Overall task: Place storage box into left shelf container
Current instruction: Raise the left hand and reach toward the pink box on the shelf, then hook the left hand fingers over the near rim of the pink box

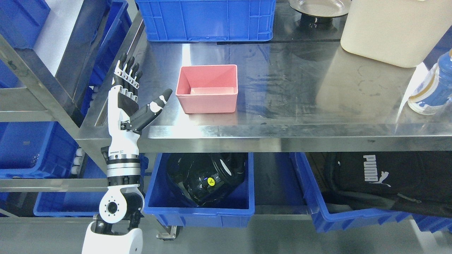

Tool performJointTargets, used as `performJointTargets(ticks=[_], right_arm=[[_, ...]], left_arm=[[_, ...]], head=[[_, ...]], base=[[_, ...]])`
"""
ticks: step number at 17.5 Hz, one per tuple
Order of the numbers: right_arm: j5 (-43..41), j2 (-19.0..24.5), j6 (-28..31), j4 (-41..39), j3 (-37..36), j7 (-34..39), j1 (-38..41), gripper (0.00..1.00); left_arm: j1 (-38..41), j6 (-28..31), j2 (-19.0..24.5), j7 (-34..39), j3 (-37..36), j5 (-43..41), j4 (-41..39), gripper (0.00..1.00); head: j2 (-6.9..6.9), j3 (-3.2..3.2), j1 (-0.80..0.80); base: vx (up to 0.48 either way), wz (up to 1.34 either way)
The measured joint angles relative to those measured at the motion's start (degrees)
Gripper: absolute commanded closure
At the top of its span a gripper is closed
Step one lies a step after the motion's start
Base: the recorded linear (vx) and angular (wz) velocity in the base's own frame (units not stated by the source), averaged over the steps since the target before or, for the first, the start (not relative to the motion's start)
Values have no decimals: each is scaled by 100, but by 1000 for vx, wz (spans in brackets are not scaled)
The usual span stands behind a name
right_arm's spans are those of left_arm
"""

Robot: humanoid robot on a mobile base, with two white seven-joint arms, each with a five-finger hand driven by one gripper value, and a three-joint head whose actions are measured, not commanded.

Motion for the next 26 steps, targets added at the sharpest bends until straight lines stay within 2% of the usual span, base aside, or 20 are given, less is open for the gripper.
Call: performJointTargets(ticks=[6,9,13,19,26], right_arm=[[0,0,0,0,0,0,0,0],[0,0,0,0,0,0,0,0],[0,0,0,0,0,0,0,0],[0,0,0,0,0,0,0,0],[0,0,0,0,0,0,0,0]], left_arm=[[-2,16,0,-31,36,-1,-3,0],[-43,-100,79,-415,61,-1,-3,0],[-220,-285,391,-1711,125,-7,-2,0],[-896,-230,1197,-4408,324,-712,13,0],[-1978,104,1913,-5333,91,-2124,102,4]], head=[[0,0,0],[0,0,0],[0,0,0],[0,0,0],[0,0,0]], base=[[0,0],[0,0],[0,0],[0,0],[0,0]])
